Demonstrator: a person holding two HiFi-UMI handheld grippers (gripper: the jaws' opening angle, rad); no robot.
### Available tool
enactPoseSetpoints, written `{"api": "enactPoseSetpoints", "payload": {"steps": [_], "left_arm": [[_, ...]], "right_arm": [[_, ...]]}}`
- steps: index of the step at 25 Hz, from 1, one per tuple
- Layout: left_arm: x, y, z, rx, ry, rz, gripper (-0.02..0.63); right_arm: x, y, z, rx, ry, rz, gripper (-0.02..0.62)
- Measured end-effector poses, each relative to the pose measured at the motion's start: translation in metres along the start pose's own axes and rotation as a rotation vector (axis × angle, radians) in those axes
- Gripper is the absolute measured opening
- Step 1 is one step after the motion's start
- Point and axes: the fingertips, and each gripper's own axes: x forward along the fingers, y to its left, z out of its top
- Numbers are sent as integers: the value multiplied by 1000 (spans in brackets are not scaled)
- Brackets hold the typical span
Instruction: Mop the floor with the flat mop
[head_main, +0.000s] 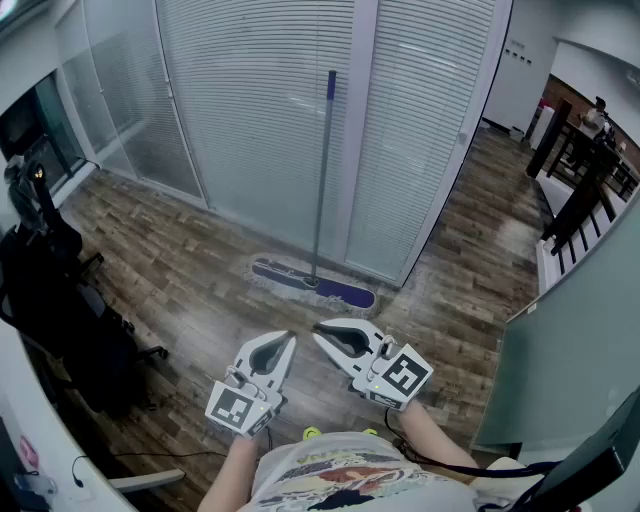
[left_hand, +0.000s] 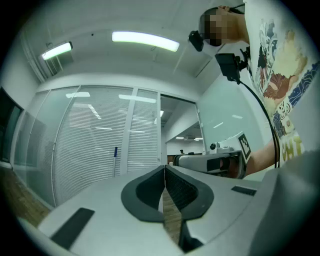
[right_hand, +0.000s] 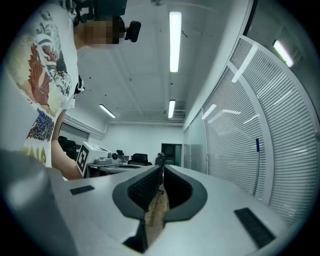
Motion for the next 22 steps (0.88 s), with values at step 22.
{"api": "enactPoseSetpoints", "payload": {"steps": [22], "left_arm": [[-46, -17, 24, 44, -47, -30, 12]], "right_arm": [[4, 55, 9, -3, -14, -45, 38]]}}
